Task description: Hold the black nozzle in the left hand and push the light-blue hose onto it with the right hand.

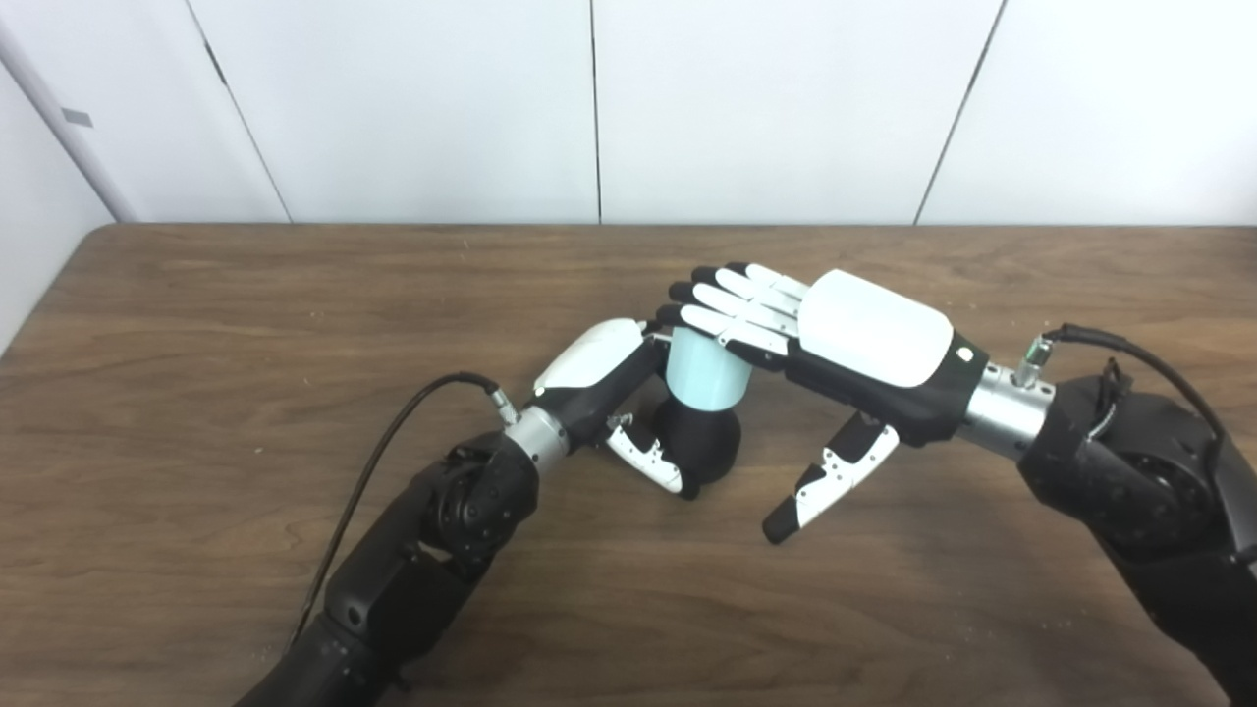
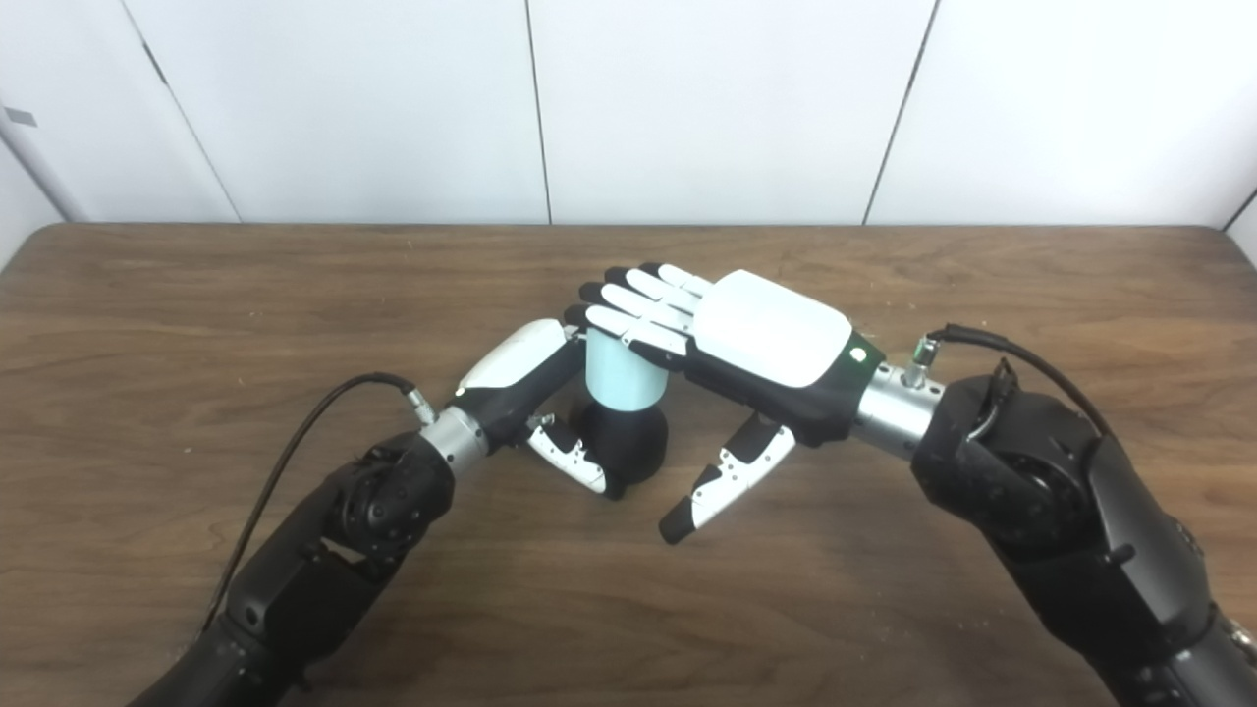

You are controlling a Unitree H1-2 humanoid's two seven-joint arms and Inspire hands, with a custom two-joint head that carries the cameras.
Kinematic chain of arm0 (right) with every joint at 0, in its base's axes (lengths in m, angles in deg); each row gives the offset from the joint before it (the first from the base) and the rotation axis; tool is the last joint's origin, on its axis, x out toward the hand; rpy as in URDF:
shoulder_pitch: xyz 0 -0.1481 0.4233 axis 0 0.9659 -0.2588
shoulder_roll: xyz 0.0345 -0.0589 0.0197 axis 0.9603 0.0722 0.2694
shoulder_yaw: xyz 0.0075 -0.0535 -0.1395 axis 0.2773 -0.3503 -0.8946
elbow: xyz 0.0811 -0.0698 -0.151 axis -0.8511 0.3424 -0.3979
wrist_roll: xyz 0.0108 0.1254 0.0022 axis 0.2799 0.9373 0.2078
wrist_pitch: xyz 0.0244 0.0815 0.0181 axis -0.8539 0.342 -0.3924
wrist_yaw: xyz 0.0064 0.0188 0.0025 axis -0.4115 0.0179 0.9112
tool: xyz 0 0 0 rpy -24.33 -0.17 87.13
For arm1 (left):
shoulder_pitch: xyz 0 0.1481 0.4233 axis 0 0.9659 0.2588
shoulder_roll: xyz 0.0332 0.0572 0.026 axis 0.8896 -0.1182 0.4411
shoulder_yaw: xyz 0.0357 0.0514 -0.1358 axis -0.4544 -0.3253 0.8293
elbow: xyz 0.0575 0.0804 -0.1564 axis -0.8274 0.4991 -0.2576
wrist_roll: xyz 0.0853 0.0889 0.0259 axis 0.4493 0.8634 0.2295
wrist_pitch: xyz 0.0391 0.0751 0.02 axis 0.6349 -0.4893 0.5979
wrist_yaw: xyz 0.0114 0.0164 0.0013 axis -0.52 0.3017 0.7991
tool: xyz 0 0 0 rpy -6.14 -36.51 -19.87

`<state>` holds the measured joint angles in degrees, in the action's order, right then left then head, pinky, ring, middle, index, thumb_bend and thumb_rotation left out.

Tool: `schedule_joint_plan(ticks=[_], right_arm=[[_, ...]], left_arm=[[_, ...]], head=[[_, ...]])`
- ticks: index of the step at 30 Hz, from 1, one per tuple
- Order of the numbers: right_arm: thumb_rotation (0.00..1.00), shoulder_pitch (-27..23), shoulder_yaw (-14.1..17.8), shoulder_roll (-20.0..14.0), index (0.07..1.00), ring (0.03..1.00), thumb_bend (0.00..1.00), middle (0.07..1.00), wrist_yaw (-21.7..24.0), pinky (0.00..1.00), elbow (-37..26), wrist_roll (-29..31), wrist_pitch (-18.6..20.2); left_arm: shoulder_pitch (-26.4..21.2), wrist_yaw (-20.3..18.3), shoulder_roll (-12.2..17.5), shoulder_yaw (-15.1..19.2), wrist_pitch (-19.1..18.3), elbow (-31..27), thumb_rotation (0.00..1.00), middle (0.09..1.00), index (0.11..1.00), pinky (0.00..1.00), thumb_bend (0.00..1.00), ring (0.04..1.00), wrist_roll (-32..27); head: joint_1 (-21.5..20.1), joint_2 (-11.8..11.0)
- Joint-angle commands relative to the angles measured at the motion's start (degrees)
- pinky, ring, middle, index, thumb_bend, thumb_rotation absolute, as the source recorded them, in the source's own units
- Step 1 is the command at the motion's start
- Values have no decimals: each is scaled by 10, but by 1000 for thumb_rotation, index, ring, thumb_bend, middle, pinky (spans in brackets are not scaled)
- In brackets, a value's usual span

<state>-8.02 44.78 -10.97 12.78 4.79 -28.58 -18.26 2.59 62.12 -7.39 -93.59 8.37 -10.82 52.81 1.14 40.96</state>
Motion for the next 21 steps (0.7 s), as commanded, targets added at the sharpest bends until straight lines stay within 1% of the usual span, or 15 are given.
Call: schedule_joint_plan(ticks=[1, 3, 6, 8, 10, 12, 16, 21], right_arm=[[759, 9, -12, -17, 996, 1000, 755, 1000, 26, 1000, 13, 6, -20], [759, 12, -8, -14, 994, 1000, 756, 1000, 20, 1000, 18, 10, -14], [775, 27, 3, -2, 997, 1000, 751, 1000, 20, 1000, 13, 21, 33], [784, 31, 5, 1, 1000, 1000, 747, 1000, 21, 1000, 10, 24, 46], [794, 40, 9, 9, 1000, 1000, 740, 1000, 30, 1000, 1, 27, 86], [797, 44, 9, 12, 1000, 1000, 731, 1000, 36, 1000, -5, 29, 109], [792, 38, 5, 9, 1000, 1000, 719, 1000, 36, 1000, -9, 33, 114], [793, 36, 3, 10, 1000, 1000, 721, 1000, 34, 1000, -5, 37, 110]], left_arm=[[27, -44, 10, -16, -22, 29, 0, 445, 505, 1000, 525, 620, 5], [27, -44, 10, -17, -21, 29, 0, 445, 505, 1000, 525, 620, 5], [27, -44, 9, -17, -22, 30, 0, 445, 505, 1000, 525, 620, 6], [26, -44, 9, -17, -23, 29, 0, 445, 505, 1000, 525, 620, 6], [27, -46, 10, -17, -23, 26, 0, 447, 504, 1000, 525, 620, 5], [27, -46, 10, -17, -23, 23, 0, 448, 504, 1000, 525, 619, 4], [26, -45, 10, -17, -22, 26, 0, 448, 504, 1000, 525, 619, 5], [25, -44, 8, -18, -20, 29, 0, 448, 504, 1000, 525, 619, 5]], head=[[1, 1], [0, 2], [0, 3], [0, 3], [0, 5], [1, 6], [1, 6], [1, 7]])
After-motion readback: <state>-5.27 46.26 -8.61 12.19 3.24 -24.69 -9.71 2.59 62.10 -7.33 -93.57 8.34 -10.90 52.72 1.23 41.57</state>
